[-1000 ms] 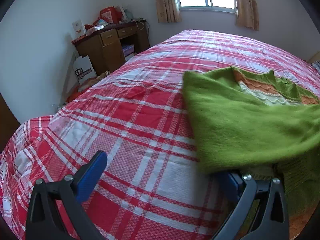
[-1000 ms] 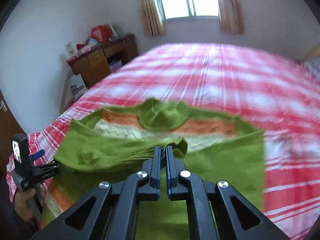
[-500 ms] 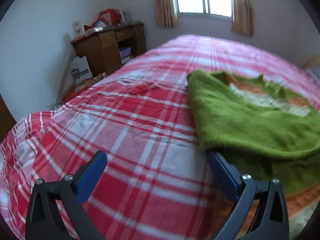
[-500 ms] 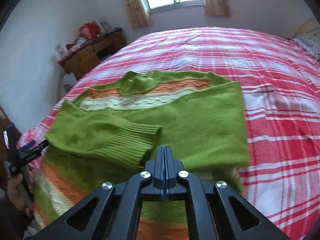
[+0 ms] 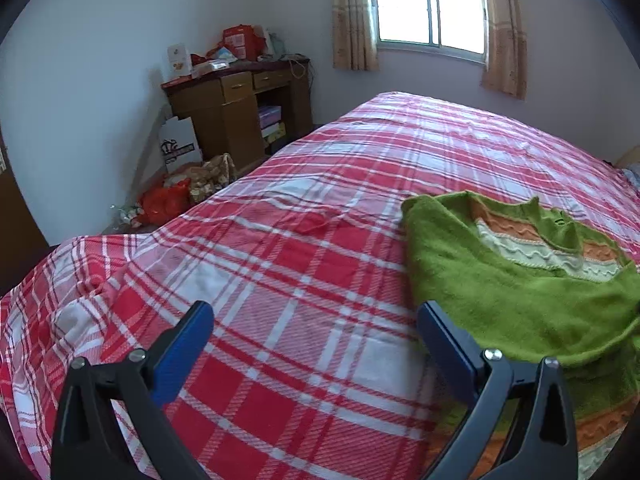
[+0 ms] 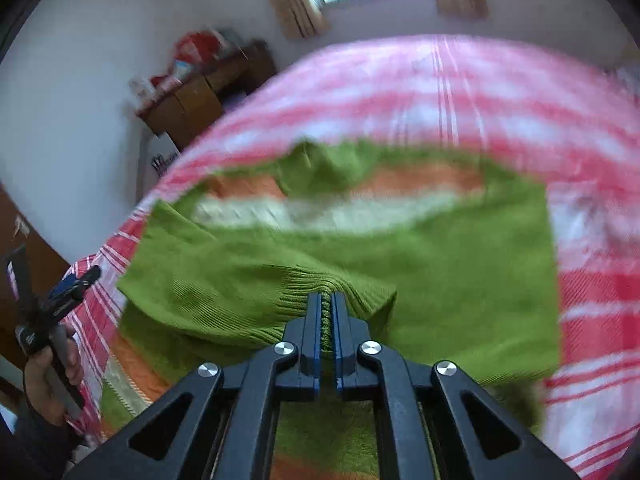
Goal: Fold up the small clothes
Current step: 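Press and smooth the folded sleeve flat with the right tool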
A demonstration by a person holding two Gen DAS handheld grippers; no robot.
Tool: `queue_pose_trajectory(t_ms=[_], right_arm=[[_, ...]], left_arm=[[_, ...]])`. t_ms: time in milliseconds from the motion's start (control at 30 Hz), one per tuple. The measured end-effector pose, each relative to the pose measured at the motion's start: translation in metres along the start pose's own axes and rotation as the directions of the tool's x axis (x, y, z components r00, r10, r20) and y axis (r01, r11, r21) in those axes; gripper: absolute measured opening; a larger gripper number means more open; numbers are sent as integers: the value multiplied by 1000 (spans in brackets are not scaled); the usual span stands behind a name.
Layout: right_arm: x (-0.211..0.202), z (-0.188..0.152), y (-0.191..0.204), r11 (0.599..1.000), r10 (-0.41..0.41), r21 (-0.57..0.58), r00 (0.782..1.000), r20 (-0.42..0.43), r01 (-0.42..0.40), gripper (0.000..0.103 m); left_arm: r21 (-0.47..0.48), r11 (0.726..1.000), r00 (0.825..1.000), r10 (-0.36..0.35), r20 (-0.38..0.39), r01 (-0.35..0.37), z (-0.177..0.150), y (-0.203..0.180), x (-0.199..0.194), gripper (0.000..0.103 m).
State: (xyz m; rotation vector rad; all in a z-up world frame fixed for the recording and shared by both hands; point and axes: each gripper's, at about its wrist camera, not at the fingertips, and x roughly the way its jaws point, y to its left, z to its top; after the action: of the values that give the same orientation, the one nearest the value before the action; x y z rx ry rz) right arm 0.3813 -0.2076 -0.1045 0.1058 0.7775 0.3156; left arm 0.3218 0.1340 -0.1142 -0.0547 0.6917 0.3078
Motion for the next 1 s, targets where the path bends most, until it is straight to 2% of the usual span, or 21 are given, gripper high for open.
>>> queue_pose_trajectory(t_ms=[67,133,167,200,267,300,333,400,467,533,567,633,700,767,833,933,1000], right_arm=[[-9,5,4,996,-66,-62,997,39,69,4],[-4,5,0,990,-111,-80,993,28,113,4],[2,2,-5,982,-163,-94,986,19,164,4],[11,-2,-10,977,-189,-104,982,-3,188,4],[32,-11,-16,976,-193,-119,978,-77,183,4],[41,-16,-19,970,-223,-123,970,-98,211,13],[41,-19,-23,965,-245,-117,965,-91,234,33],[32,-19,-30,962,-269,-63,961,-62,265,48],[22,-14,-31,961,-277,-22,961,-24,276,48],[10,-8,-24,975,-222,-17,975,26,222,48],[7,-4,-17,985,-168,-30,985,38,169,48],[14,-3,-6,996,-75,-50,997,6,75,48],[27,-8,0,998,-54,-47,998,-44,52,48],[46,-23,4,993,-88,-84,989,-122,78,48],[41,-41,15,980,-141,-152,987,-79,128,48],[29,-52,25,968,-191,-186,975,-109,169,48],[24,-49,31,958,-217,-211,971,-98,193,48]], left_arm=[[23,1000,1000,4,-5,-4,-2,-5,1,103],[46,999,1000,18,-23,-17,-4,-11,5,103],[56,998,999,21,-36,-19,-6,-15,8,103],[61,998,999,23,-42,-20,-7,-17,8,103],[66,998,999,17,-46,-14,-7,-21,7,103],[71,997,999,12,-36,-9,-5,-25,4,103],[79,997,1000,12,-26,-10,-3,-28,1,103],[101,995,1000,12,10,-13,5,-36,-5,103],[122,992,999,9,43,-14,15,-45,-9,103],[151,988,999,10,47,-17,23,-57,-3,103],[174,984,999,19,41,-26,26,-65,3,103],[203,976,997,74,35,-80,27,-76,19,103],[238,964,993,118,11,-117,20,-82,35,103],[260,955,988,155,-22,-144,8,-79,47,103],[265,954,988,153,-31,-139,-5,-73,51,103],[232,968,993,111,-41,-99,-8,-61,47,103],[228,969,993,109,-43,-97,-9,-61,48,103]])
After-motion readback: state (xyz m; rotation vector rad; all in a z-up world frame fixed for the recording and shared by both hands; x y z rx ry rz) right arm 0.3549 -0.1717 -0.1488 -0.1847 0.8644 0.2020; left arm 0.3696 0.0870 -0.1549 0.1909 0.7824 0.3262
